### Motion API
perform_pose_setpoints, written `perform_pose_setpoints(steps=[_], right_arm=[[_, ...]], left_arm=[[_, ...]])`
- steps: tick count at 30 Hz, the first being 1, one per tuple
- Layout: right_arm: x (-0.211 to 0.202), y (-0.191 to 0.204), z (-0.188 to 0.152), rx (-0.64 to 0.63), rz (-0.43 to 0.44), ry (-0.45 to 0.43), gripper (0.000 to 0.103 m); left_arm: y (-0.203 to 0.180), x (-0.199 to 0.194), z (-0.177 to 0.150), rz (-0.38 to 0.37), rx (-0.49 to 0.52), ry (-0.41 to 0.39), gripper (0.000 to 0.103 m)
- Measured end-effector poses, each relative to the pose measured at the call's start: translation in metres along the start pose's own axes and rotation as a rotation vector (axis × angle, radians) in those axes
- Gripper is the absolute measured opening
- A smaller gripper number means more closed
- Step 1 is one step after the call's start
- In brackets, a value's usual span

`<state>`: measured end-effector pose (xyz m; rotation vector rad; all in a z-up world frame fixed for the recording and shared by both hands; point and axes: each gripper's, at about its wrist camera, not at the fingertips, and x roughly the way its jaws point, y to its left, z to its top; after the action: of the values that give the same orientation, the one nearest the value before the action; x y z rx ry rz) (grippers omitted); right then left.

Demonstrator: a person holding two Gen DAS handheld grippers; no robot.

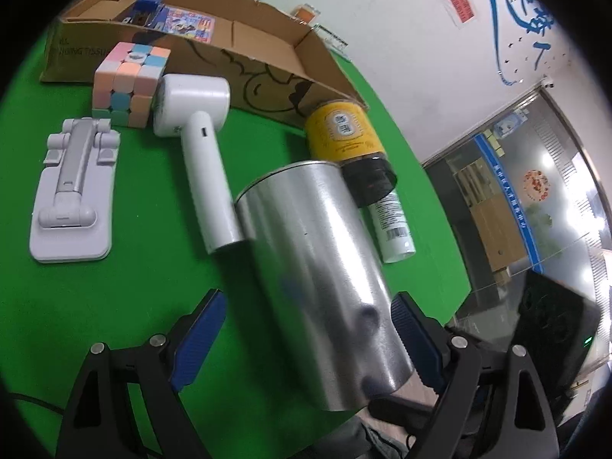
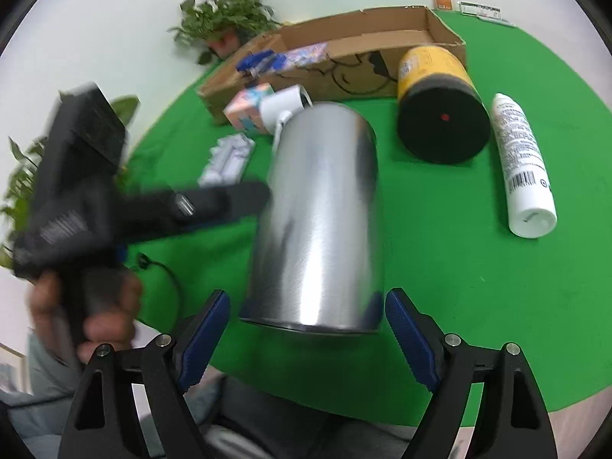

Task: Organize rigid objects
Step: 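Grasp the silver metal cylinder with the right gripper while the left gripper grips its side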

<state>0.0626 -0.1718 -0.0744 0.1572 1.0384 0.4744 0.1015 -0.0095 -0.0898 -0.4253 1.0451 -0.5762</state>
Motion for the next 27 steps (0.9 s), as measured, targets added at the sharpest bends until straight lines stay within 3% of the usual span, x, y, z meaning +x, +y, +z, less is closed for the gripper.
perform_pose_setpoints(steps=[2,5,7,12,27], right_arm=[[-0.005,-0.004,0.006,0.021,0.031,-0.014,0.091],[-0.001,-0.023,0.014,0.106,0.098,0.017,0.091],[0.007,-0.037,0.019,0.183,0.141,0.043,0.079],[0.023,-0.043,0.022,0.212,0.197,0.077,0.078],[0.038,0.023,0.024,-0.048,-0.04,0.078,0.083]], left_arm=[[0.003,0.0,0.002,-0.006,-0.021,0.007,0.088],[0.006,0.002,0.004,-0.013,-0.048,0.023,0.087],[0.008,0.004,0.006,-0.008,-0.056,0.036,0.087],[0.01,0.014,0.009,-0.069,-0.084,0.083,0.087],[0.018,0.02,0.01,-0.11,-0.098,0.125,0.086]])
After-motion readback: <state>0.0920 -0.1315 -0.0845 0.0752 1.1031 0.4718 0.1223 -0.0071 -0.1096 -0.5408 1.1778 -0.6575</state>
